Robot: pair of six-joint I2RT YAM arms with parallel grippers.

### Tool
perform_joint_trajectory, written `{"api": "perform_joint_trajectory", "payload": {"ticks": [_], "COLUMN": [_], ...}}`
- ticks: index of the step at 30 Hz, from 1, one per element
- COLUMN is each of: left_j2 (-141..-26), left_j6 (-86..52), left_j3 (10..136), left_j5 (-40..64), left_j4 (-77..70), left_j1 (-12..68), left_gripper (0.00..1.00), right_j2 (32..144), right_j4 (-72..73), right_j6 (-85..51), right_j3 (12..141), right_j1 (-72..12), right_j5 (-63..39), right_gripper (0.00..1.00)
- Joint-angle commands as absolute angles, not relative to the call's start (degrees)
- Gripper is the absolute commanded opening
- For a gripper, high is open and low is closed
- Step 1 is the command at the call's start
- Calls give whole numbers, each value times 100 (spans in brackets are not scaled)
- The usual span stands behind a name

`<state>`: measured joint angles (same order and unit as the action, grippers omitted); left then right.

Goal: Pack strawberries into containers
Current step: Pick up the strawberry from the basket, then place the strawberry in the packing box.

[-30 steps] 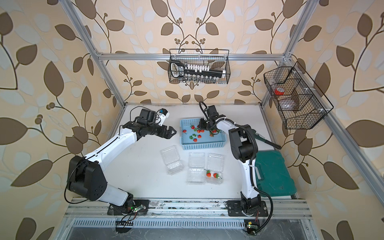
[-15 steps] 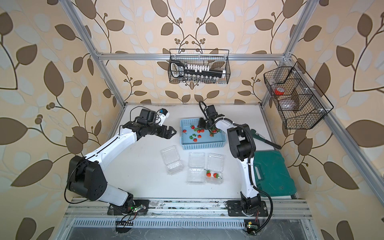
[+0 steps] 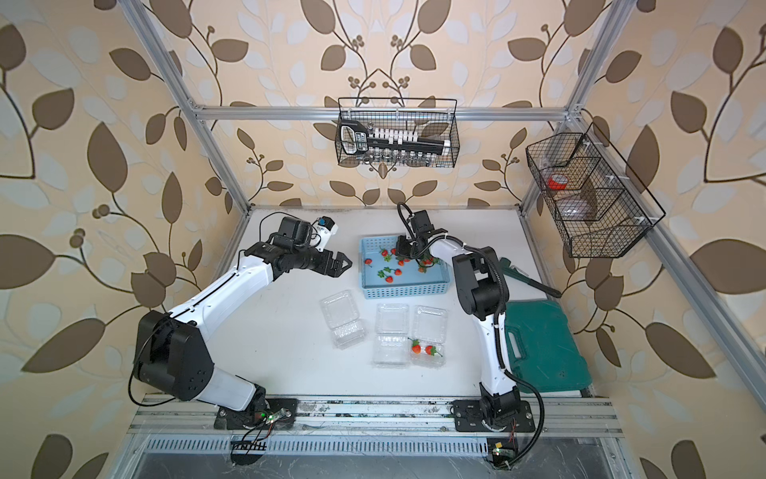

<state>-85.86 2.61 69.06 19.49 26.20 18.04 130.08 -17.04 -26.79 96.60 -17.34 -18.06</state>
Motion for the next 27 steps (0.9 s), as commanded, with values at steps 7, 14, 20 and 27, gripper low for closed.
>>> {"api": "perform_joint_trajectory", "payload": {"ticks": [7, 14, 20, 27], "left_j2": [-8383, -8381, -8354, -8400], "left_j6": [321, 322, 308, 275], "left_j3": [7133, 7121, 7111, 7104], "left_j5": [2057, 2065, 2048, 2100], "left_j4": [2679, 2666, 2665, 2637], "left_j1": [1846, 1846, 1846, 1846], "left_gripper": [99, 99, 99, 99], "right_j2": [12306, 11156, 9222, 7362], "right_j4": [-1639, -1538, -1678, -2171], "right_j6": [-2619, -2517, -2458, -2696], "right_j3": [9411, 8393, 6583, 4819], "right_j1": [-1717, -1777, -1903, -2145], "right_j5": [-1990, -2081, -1898, -1531], "right_gripper": [0, 0, 0, 0]}}
